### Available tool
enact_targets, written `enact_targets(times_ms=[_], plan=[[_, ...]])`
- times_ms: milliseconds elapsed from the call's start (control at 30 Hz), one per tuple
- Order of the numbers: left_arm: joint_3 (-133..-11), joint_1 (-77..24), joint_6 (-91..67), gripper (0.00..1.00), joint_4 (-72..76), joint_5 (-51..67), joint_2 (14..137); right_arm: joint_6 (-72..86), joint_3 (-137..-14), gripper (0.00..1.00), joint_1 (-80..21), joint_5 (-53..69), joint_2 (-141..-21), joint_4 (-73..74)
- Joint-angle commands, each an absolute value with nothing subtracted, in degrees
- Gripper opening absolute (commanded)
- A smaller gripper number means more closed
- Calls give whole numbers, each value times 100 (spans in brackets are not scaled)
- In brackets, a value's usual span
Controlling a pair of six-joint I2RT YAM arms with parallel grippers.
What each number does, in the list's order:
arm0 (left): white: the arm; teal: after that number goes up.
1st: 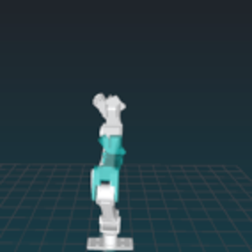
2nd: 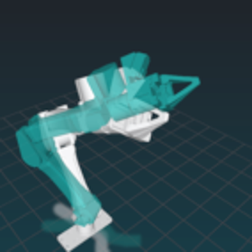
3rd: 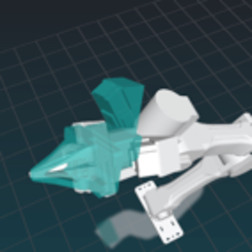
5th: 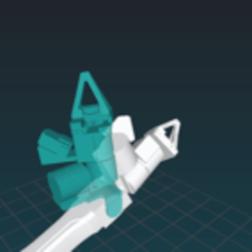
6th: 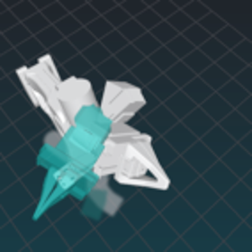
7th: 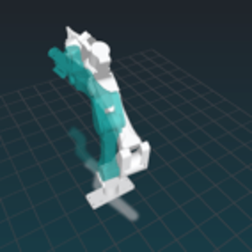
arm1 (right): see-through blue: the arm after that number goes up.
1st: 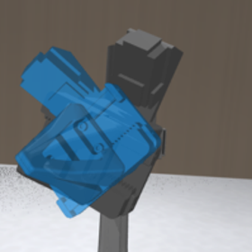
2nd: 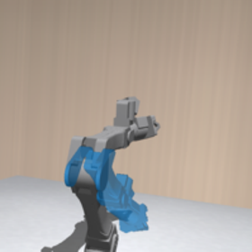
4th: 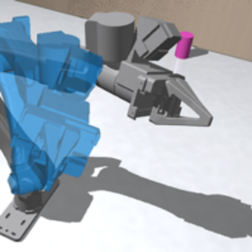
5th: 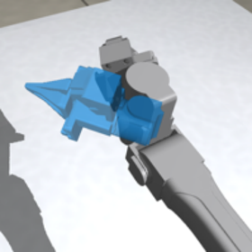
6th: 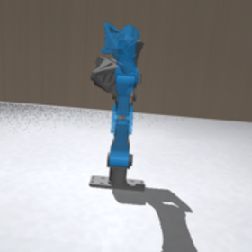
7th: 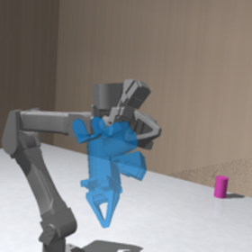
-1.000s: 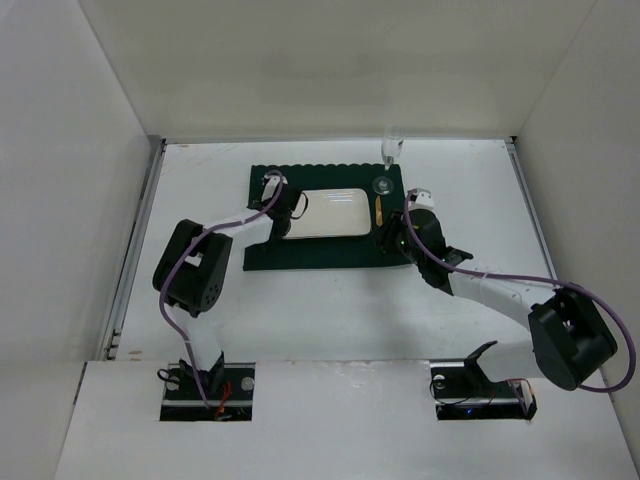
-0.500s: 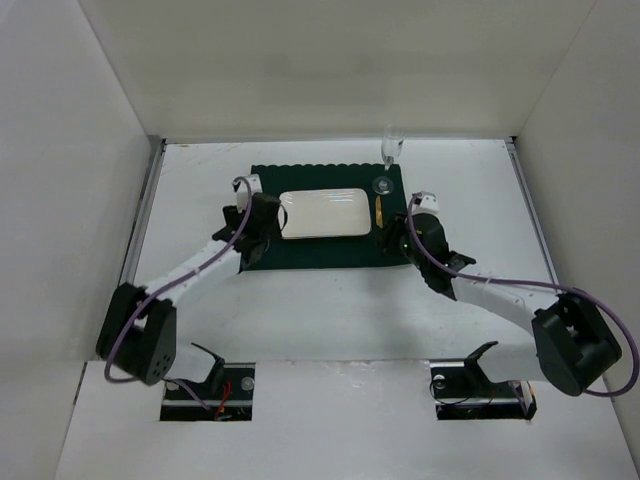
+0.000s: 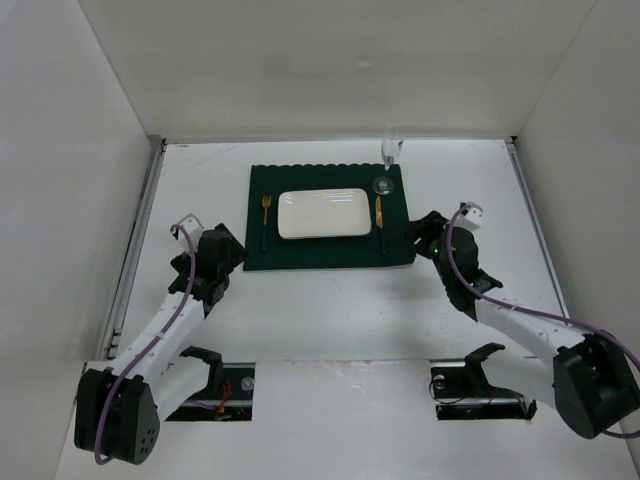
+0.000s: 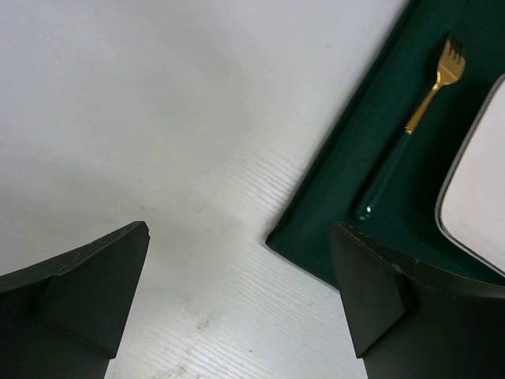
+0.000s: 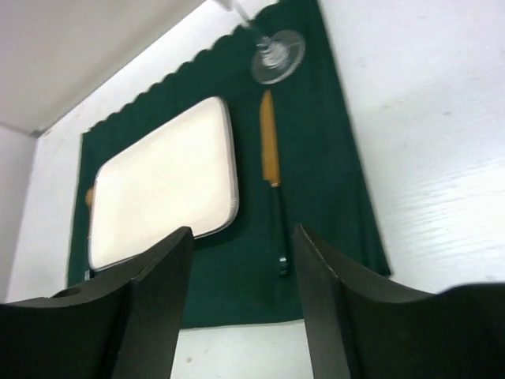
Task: Set the dinner table for one person
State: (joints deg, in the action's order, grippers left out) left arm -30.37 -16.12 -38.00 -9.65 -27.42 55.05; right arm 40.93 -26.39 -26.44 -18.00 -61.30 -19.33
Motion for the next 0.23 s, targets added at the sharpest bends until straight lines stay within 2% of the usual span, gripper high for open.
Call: enact_targets(times_ms=[0, 200], plan=[[-2822, -1393, -4175, 100, -1117, -2567, 5274, 4368, -2532, 63, -2405, -2056, -6064, -2329], [-2698, -1358, -4166, 100, -923, -2479, 5203, 4482, -2478, 70, -2307, -2101, -6064, -2347]])
